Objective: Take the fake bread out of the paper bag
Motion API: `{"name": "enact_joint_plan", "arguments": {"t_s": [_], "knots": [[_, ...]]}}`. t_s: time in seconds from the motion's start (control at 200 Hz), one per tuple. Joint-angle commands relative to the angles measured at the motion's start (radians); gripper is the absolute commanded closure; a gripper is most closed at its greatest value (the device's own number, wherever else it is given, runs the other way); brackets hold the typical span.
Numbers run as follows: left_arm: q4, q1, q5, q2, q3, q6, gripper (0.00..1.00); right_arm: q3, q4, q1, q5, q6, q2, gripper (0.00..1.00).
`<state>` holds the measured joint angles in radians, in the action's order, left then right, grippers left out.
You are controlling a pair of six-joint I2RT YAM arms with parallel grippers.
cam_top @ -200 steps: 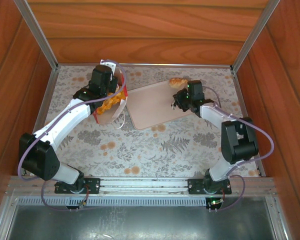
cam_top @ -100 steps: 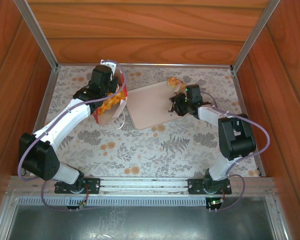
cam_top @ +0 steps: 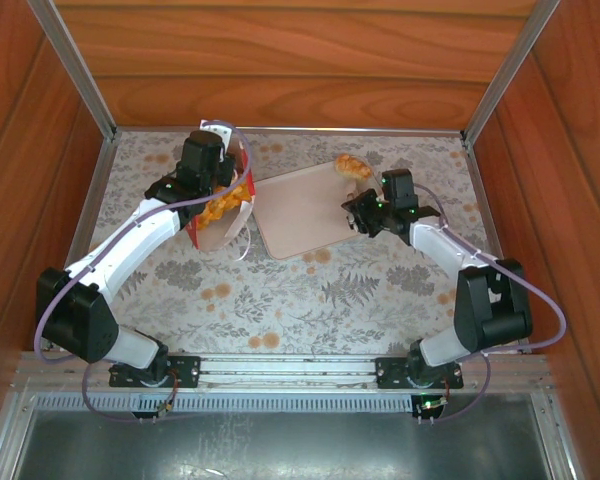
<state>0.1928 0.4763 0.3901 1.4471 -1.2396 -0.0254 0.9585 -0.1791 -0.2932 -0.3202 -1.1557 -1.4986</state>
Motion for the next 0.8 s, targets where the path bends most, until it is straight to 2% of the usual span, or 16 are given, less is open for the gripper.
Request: {"name": "enact_joint_plan", "arguments": {"t_s": [0.0, 0.19, 0.455, 0.795], "knots": [[-0.054, 0.004, -0.005, -0.029, 0.017, 0.007, 1.0, 0.103, -0.104, 0.006, -0.069, 0.135, 0.008, 0.69], [-0.056, 0.003, -0.002, -0.027, 0.012, 0.007, 1.0, 0.202, -0.117, 0.007, -0.136, 0.179, -0.109, 0.79], [-0.055, 0.004, -0.011, -0.034, 0.013, 0.015, 1.0, 0.34, -0.126, 0.005, -0.162, 0.199, -0.3, 0.82], [-0.055, 0.005, -0.018, -0.044, 0.023, 0.024, 1.0, 0.41, -0.147, 0.025, -0.098, 0.202, -0.378, 0.81]]}}
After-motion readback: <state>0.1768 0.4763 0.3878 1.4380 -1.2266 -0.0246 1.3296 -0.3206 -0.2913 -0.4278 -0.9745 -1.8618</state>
